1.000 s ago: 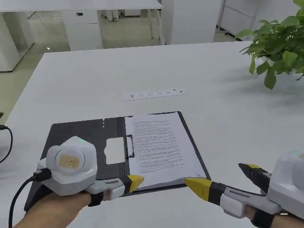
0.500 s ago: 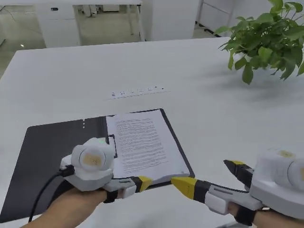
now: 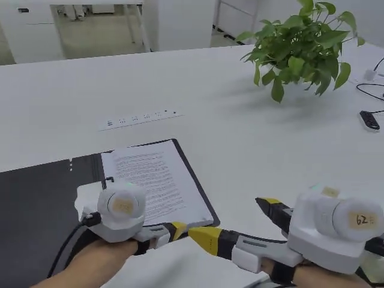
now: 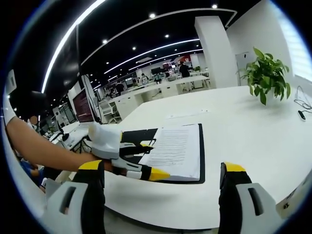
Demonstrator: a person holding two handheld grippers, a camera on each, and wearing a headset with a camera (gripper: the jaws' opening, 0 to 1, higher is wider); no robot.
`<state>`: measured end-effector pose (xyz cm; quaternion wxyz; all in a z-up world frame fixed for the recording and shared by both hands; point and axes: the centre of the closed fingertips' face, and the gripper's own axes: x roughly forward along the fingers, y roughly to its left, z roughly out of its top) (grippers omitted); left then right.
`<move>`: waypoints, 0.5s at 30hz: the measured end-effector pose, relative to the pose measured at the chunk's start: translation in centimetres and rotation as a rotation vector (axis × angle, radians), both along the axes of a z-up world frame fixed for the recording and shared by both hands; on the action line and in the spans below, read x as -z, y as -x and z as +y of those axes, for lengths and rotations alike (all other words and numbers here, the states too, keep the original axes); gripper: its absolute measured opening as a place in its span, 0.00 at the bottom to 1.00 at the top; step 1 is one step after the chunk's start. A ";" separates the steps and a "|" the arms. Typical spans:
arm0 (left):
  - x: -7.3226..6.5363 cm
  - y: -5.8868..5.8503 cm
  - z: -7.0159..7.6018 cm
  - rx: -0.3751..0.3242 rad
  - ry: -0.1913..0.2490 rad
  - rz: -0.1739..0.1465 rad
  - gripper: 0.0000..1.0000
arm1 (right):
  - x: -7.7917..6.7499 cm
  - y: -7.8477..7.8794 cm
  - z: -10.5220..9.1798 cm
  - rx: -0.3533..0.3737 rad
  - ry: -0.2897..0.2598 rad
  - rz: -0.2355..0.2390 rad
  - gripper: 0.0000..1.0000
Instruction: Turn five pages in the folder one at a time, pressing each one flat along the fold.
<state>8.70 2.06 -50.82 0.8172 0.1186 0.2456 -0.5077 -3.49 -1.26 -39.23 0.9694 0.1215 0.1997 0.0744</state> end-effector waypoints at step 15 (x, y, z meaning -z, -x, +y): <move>1.9 -1.9 -2.2 -0.097 0.039 0.027 0.74 | -0.1 -0.7 0.4 0.017 0.011 0.013 0.97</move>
